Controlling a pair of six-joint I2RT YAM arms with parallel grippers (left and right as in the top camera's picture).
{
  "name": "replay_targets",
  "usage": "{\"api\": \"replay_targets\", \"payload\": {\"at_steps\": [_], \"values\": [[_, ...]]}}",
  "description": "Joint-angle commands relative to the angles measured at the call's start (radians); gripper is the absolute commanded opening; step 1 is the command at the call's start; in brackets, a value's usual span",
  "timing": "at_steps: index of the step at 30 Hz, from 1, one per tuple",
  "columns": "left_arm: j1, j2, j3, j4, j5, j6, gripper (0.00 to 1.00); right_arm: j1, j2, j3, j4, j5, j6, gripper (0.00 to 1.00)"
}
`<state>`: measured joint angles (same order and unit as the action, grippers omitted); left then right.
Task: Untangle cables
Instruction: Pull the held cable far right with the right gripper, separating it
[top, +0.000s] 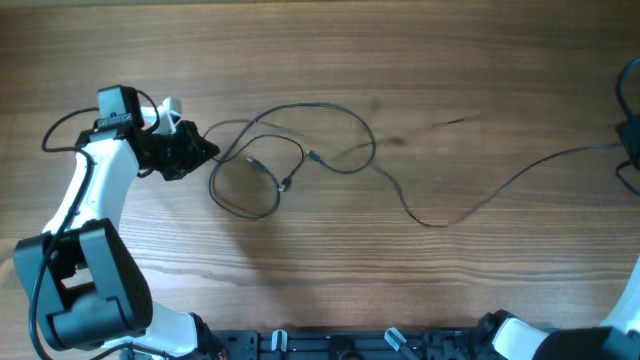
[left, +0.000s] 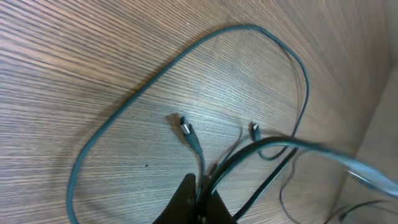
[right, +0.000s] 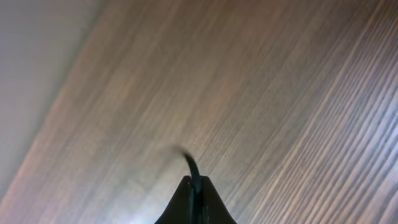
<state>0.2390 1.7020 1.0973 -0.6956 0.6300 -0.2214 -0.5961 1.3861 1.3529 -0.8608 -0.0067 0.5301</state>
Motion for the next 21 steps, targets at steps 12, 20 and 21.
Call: {"api": "replay_targets", "payload": {"at_steps": [12,20,21], "values": [[-0.023,-0.037,-0.002,0.028,0.278,0.013,0.04,-0.007,0.077,0.014,0.053,-0.356,-0.189,0.04],[-0.207,-0.037,-0.002,0.014,0.061,0.012,0.04,-0.007,0.077,0.014,0.121,-0.377,-0.242,0.04],[-0.227,-0.037,-0.002,0.009,0.043,0.012,0.04,-0.008,0.076,0.014,0.162,-0.376,-0.24,0.04]]}}
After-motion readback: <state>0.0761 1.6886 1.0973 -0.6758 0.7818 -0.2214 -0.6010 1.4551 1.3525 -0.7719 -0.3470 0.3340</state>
